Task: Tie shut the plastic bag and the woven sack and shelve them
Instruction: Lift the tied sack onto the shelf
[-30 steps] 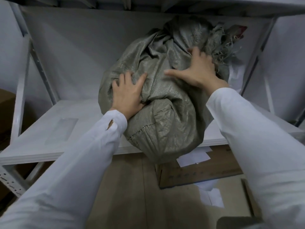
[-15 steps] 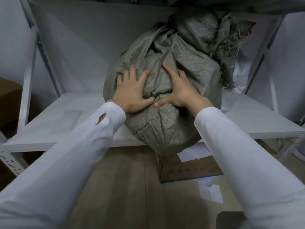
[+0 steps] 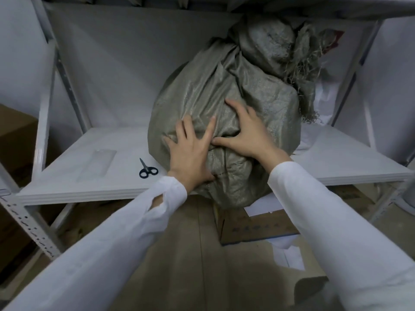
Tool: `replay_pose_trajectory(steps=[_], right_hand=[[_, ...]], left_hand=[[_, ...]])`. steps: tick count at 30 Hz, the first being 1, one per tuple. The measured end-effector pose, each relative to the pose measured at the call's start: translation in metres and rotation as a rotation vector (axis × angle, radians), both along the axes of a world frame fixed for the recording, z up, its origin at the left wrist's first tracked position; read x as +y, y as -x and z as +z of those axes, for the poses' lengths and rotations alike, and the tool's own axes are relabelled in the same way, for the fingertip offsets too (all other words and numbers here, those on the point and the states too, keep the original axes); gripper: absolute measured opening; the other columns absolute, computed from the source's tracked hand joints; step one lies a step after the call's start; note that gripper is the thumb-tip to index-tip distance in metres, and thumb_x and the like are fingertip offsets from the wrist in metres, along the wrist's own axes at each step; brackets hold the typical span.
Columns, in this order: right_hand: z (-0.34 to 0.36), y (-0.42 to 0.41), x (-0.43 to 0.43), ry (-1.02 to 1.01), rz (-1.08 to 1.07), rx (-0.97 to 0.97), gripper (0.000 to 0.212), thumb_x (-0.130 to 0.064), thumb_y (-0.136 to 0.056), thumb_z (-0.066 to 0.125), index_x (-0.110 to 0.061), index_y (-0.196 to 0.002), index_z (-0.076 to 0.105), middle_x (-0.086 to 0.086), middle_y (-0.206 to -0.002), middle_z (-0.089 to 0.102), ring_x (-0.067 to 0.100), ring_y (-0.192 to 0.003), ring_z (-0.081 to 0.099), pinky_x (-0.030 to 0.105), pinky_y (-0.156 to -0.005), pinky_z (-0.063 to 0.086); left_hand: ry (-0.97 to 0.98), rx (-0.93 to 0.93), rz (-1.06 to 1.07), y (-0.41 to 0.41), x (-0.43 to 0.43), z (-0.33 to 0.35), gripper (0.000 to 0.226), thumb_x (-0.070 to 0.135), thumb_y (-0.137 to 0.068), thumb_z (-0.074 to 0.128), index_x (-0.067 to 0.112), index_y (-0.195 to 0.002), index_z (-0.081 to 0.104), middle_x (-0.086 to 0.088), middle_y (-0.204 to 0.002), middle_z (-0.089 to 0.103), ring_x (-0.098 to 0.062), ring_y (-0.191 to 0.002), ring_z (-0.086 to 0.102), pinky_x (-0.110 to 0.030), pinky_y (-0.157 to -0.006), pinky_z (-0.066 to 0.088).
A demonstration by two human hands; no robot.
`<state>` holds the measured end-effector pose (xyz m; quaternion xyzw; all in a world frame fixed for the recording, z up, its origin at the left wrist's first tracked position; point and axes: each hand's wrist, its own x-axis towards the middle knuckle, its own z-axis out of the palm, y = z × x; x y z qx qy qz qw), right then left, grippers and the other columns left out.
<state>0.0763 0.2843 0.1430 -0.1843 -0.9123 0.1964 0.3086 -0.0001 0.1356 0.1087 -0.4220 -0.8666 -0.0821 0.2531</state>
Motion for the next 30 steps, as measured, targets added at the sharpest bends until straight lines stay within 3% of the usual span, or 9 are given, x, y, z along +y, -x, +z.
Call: replay_pose_trajectory(steps=[6,15,21,27,30], right_hand=[[-0.036,-0.010,-0.009,-0.048,-0.099,0.220,0.096,-0.061,-0.069,0.073,-0.038,-0.147,0.023,0.010,-0.154,0.024,0.030,-0.140,0.032,0.047,-0.107,0.040],[-0.049,0.013,-0.015,-0.108,-0.241,0.316,0.088,-0.056,-0.077,0.068,-0.033,-0.149,0.024,0.012,-0.155,0.023,0.033,-0.140,0.029,0.045,-0.102,0.041],[-0.047,0.044,-0.030,-0.099,-0.348,0.362,0.080,-0.050,-0.079,0.068,-0.027,-0.147,0.032,0.016,-0.153,0.028,0.035,-0.136,0.032,0.045,-0.103,0.040],[-0.016,0.034,-0.013,-0.041,-0.188,0.362,0.078,-0.071,-0.069,0.065,-0.028,-0.132,0.046,0.003,-0.132,0.052,0.025,-0.120,0.048,0.042,-0.097,0.045],[0.018,0.020,0.017,-0.107,-0.545,0.354,0.087,-0.074,-0.068,0.062,-0.022,-0.135,0.044,0.006,-0.144,0.043,0.029,-0.131,0.038,0.047,-0.105,0.036]], left_hand=[[-0.018,0.112,-0.113,0.019,0.007,0.000,0.120,0.065,-0.052,0.075,0.030,-0.148,0.013,-0.029,-0.144,0.014,-0.046,-0.132,0.018,-0.071,-0.096,0.032],[0.040,0.116,-0.168,0.053,0.015,0.015,0.118,0.064,-0.052,0.075,0.028,-0.148,0.017,-0.032,-0.148,0.012,-0.049,-0.135,0.014,-0.071,-0.101,0.027],[0.053,0.146,-0.188,0.080,0.012,0.031,0.121,0.062,-0.046,0.080,0.025,-0.146,0.023,-0.031,-0.146,0.016,-0.048,-0.134,0.018,-0.068,-0.098,0.034],[0.027,0.167,-0.158,0.106,0.002,0.026,0.126,0.065,-0.041,0.082,0.029,-0.144,0.019,-0.031,-0.146,0.016,-0.050,-0.132,0.020,-0.065,-0.100,0.035],[0.037,0.144,-0.158,0.103,0.004,0.027,0.128,0.064,-0.038,0.083,0.029,-0.144,0.019,-0.029,-0.147,0.014,-0.049,-0.133,0.018,-0.064,-0.102,0.033]])
